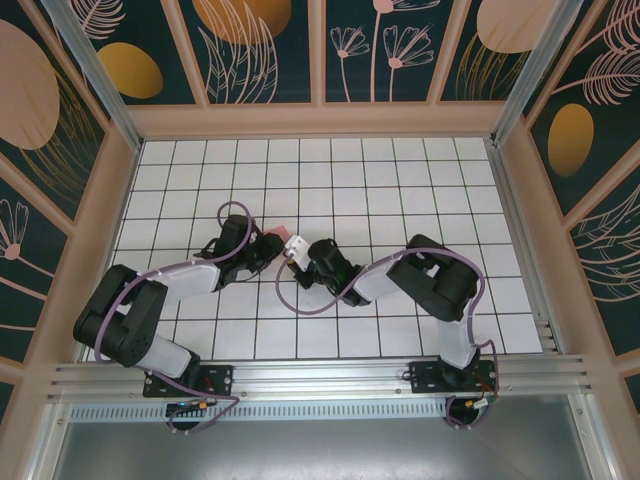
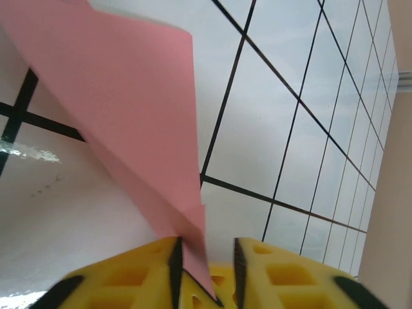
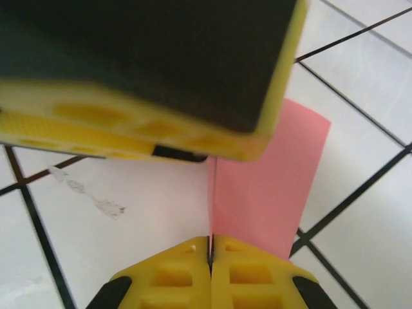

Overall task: Fold a paper plane with a square sheet of paper (pick it up from the middle)
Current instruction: Fold the wing for the fifth time at the center of the table.

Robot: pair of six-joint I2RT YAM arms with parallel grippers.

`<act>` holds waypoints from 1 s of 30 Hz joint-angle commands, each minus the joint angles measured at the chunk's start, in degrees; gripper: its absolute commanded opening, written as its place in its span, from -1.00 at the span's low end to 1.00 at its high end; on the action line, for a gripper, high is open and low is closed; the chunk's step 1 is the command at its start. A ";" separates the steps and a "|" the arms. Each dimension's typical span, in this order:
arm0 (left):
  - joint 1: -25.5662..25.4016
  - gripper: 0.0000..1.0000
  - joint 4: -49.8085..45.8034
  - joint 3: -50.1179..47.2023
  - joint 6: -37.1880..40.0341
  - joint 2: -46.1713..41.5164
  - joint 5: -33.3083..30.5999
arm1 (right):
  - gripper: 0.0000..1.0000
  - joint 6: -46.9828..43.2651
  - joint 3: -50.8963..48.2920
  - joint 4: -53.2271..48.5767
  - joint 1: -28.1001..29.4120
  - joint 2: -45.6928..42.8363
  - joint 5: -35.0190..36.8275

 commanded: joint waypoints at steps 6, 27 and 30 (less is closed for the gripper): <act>2.18 0.02 -2.77 0.34 1.97 -6.13 -4.58 | -0.99 13.89 -0.38 -2.47 -4.98 -2.80 -14.65; 1.17 -0.30 5.96 -1.71 9.07 -0.51 2.73 | -0.96 32.10 -3.66 1.92 -11.57 -2.27 -25.10; 0.89 -0.36 5.96 -0.88 9.34 1.58 2.17 | -0.93 32.01 -3.84 1.82 -11.70 -2.21 -25.92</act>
